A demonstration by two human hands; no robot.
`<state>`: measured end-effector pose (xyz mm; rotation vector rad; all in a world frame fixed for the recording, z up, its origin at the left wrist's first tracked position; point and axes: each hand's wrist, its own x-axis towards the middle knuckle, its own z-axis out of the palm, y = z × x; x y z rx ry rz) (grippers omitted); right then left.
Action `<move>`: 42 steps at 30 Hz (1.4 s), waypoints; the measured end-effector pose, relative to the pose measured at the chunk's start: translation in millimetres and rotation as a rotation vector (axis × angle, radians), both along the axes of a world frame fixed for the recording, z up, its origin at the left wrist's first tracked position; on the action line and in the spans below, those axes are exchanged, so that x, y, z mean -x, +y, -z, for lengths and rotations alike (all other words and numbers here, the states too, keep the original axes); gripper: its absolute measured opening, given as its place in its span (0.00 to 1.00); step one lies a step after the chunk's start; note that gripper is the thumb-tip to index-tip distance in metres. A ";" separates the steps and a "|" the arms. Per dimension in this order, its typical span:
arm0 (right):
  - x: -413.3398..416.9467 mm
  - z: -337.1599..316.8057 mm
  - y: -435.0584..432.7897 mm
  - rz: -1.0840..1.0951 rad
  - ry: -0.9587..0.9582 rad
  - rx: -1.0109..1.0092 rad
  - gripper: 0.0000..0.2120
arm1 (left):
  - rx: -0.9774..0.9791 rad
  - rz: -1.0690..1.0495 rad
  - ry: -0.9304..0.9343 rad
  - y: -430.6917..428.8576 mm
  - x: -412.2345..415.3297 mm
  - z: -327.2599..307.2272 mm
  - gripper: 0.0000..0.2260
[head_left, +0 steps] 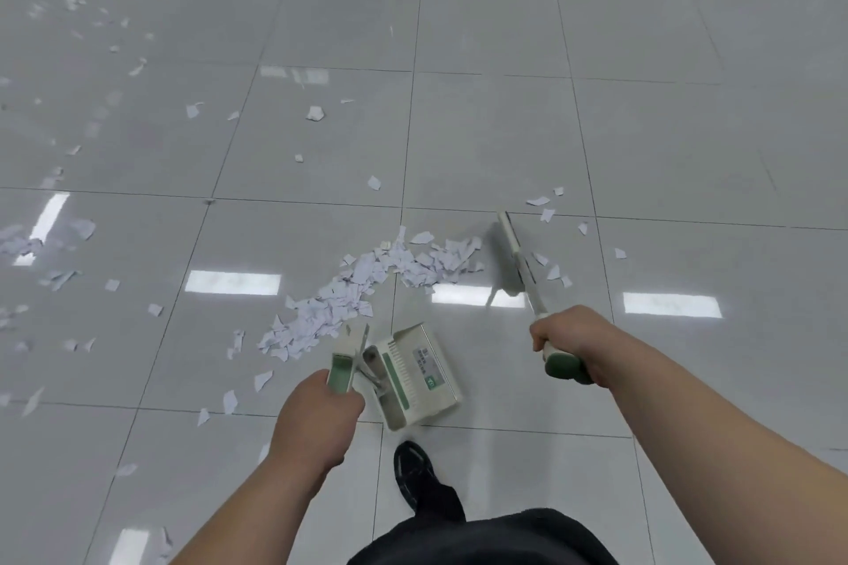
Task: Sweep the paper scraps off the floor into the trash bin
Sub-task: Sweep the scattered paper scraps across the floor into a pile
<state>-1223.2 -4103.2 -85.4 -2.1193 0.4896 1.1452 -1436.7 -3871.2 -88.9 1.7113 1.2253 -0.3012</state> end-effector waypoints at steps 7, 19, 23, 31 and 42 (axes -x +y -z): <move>10.8 14.3 94.0 -0.259 0.070 0.020 0.07 | 0.004 -0.048 0.022 39.7 16.4 2.8 0.07; 16.5 -27.1 154.9 -0.164 0.225 -0.229 0.10 | 0.024 -0.145 0.015 57.4 11.0 -2.5 0.08; -3.8 -46.9 133.0 -0.113 0.243 -0.266 0.11 | 0.037 -0.151 0.006 52.9 -11.7 -7.1 0.08; -75.4 -53.5 43.4 -0.042 0.132 -0.189 0.08 | 0.007 -0.054 -0.023 10.9 -103.9 -13.0 0.08; -230.8 -36.2 -162.1 0.134 -0.028 0.001 0.11 | -0.105 0.091 0.018 -67.1 -243.8 -15.0 0.05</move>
